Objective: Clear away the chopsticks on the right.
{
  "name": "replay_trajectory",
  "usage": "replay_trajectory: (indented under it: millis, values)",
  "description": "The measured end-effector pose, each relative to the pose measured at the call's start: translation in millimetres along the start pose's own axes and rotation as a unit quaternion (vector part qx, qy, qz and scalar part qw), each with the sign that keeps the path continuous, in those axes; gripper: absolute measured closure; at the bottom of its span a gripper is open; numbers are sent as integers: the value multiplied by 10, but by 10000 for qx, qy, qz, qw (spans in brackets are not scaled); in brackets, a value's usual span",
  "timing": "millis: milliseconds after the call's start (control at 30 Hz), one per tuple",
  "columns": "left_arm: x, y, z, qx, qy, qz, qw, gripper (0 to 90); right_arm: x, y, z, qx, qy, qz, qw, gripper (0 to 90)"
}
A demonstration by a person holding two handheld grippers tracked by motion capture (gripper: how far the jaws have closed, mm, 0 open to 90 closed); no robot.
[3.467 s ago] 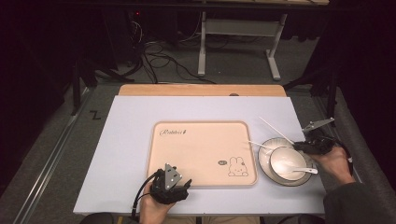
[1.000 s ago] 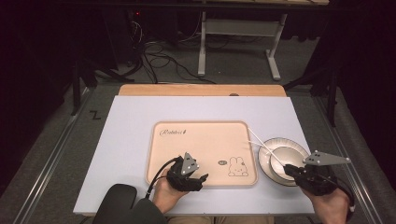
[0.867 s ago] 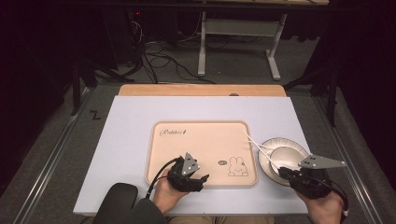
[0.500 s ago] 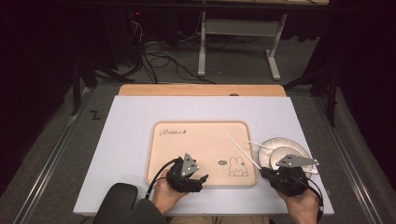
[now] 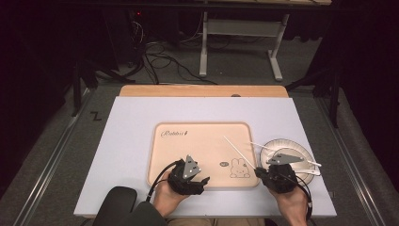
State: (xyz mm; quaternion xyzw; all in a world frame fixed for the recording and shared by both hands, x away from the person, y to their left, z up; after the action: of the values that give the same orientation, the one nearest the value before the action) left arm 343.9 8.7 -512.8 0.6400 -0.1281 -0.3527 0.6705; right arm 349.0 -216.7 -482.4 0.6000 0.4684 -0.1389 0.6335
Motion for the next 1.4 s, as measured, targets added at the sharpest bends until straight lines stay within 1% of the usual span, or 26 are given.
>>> replay_trajectory:
  millis: [167, 200, 233, 267, 367, 400, 433, 533, 567, 600, 700, 800, 833, 867, 900, 933, 1100, 1133, 1200, 1267, 1300, 1333, 1400]
  values:
    - [-84, -11, -13, 1, 121, 25, 9999, 332, 127, 37, -51, -195, -122, -102, 9997, 854]
    - [-97, -10, -20, -39, 151, 56, 9999, 332, 156, 46, -62, -232, -134, -128, 9996, 854]
    - [-97, -10, -20, -39, 151, 56, 9999, 332, 156, 46, -62, -232, -134, -128, 9996, 854]
    - [-122, -16, -43, -55, 215, 60, 9997, 332, 206, 68, -79, -244, -123, -174, 9995, 854]
    - [-153, -25, -69, -106, 290, 46, 9995, 333, 284, 107, -89, -303, -160, -222, 9992, 854]
    - [-166, -30, -76, -98, 318, 19, 9994, 334, 310, 117, -93, -311, -151, -257, 9991, 853]
    - [-176, -31, -77, -127, 341, 41, 9993, 334, 341, 126, -94, -336, -150, -266, 9990, 853]
    - [-203, -38, -84, -119, 397, 44, 9991, 336, 418, 143, -107, -387, -108, -361, 9985, 853]
    - [-222, -43, -89, -137, 453, 76, 9989, 336, 439, 148, -114, -393, -78, -396, 9984, 852]
    - [-238, -49, -97, -134, 494, 64, 9987, 336, 455, 154, -116, -397, -88, -403, 9984, 852]
    - [-275, -66, -125, -151, 579, 44, 9982, 336, 513, 180, -130, -387, -8, -477, 9981, 852]
    - [-314, -75, -143, -193, 661, 62, 9976, 336, 583, 202, -138, -420, 19, -577, 9974, 851]
    - [-339, -77, -156, -180, 702, 52, 9974, 336, 602, 207, -139, -439, -14, -587, 9973, 850]
    - [-355, -76, -162, -210, 732, 80, 9971, 336, 629, 216, -149, -464, -19, -643, 9969, 850]
    - [-371, -78, -173, -202, 767, 75, 9968, 336, 651, 224, -157, -495, -17, -659, 9966, 850]
    - [-381, -78, -181, -239, 802, 99, 9964, 336, 669, 232, -163, -554, -28, -670, 9962, 850]
    - [-413, -106, -199, -259, 895, 57, 9956, 335, 742, 261, -193, -613, 30, -739, 9954, 849]
    - [-418, -108, -194, -289, 910, 85, 9954, 335, 760, 267, -195, -640, 34, -743, 9952, 849]
    - [-440, -116, -196, -277, 935, 81, 9952, 334, 785, 276, -205, -638, 35, -767, 9950, 848]
    - [-463, -118, -213, -283, 981, 89, 9947, 334, 813, 288, -221, -702, 44, -801, 9943, 848]
    - [-475, -119, -223, -281, 999, 84, 9946, 334, 830, 291, -232, -698, 45, -808, 9943, 848]
    - [-483, -113, -230, -320, 1015, 128, 9942, 334, 845, 292, -238, -720, 45, -835, 9939, 846]
    - [-503, -110, -242, -322, 1056, 154, 9938, 334, 858, 303, -249, -734, 45, -832, 9938, 845]
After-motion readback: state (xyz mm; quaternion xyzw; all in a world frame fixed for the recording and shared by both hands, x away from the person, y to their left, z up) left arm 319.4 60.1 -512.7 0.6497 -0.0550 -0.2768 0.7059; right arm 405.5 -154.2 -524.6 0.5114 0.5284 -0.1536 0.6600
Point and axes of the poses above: each handheld gripper's, and its own axes: x roughly forward along the jaws, y roughly out of its top, z roughly to its right, the point moved 4 cm from there along x, roughly forward along the jaws, and after that the axes turned 13 degrees about x, right-handed, at the moved point
